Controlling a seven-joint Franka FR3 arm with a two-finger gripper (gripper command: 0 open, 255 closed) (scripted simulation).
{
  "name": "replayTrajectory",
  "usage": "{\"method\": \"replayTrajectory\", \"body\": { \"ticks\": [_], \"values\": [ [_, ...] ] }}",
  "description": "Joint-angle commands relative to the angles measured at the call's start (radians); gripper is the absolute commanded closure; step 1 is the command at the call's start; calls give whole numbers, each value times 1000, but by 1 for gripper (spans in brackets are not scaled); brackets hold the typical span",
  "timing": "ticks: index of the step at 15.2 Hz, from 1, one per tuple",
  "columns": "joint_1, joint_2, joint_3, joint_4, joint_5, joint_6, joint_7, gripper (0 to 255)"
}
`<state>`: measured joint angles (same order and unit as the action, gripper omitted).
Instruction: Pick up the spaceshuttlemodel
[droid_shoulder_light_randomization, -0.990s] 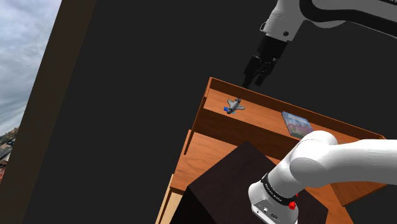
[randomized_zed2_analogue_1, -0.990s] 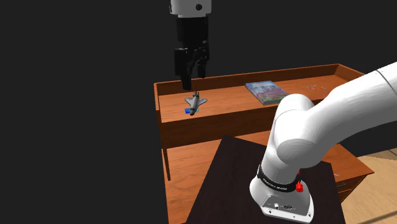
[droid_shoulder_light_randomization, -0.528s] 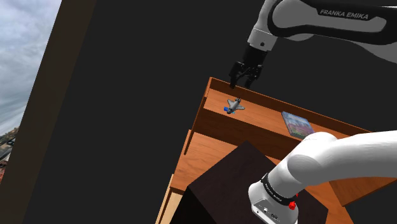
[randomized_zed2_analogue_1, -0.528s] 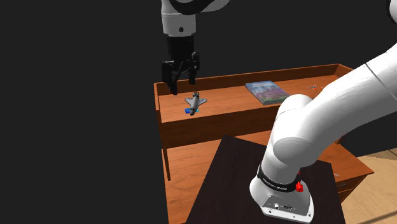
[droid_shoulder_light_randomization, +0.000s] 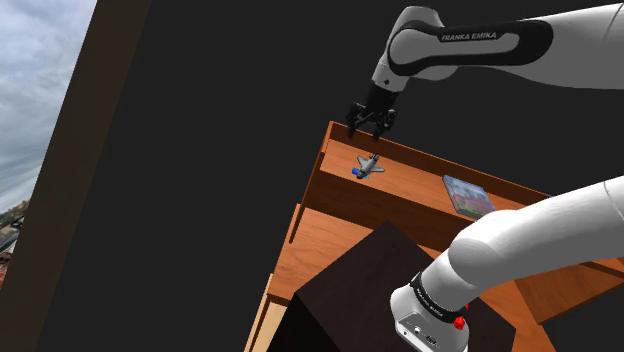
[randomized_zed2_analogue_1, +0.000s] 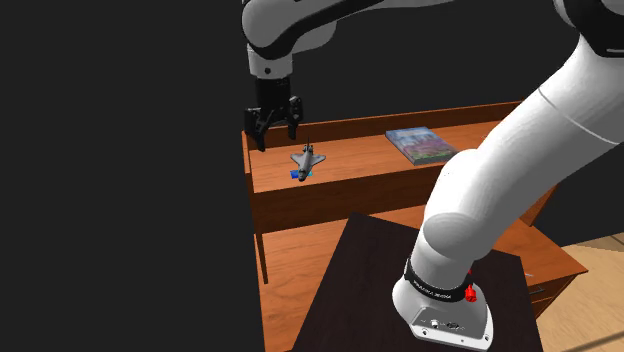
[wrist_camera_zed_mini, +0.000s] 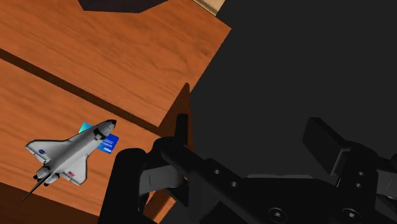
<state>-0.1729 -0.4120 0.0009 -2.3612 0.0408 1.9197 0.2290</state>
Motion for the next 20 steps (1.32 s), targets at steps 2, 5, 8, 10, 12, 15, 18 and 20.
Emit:
{"method": "replayTrajectory", "body": {
  "ticks": [2,5,8,10,12,15,18,20],
  "values": [
    [-30,85,-16,21,-10,70,37,0],
    [-59,171,-35,50,-18,134,69,0],
    [-86,258,-56,84,-23,192,101,0],
    [-103,315,-71,110,-24,227,121,0],
    [-120,372,-87,138,-24,260,139,0],
    [-145,456,-111,184,-18,303,165,0],
    [-169,539,-135,234,-7,342,189,0],
    [-186,594,-151,269,3,364,203,0]
  ]
}}
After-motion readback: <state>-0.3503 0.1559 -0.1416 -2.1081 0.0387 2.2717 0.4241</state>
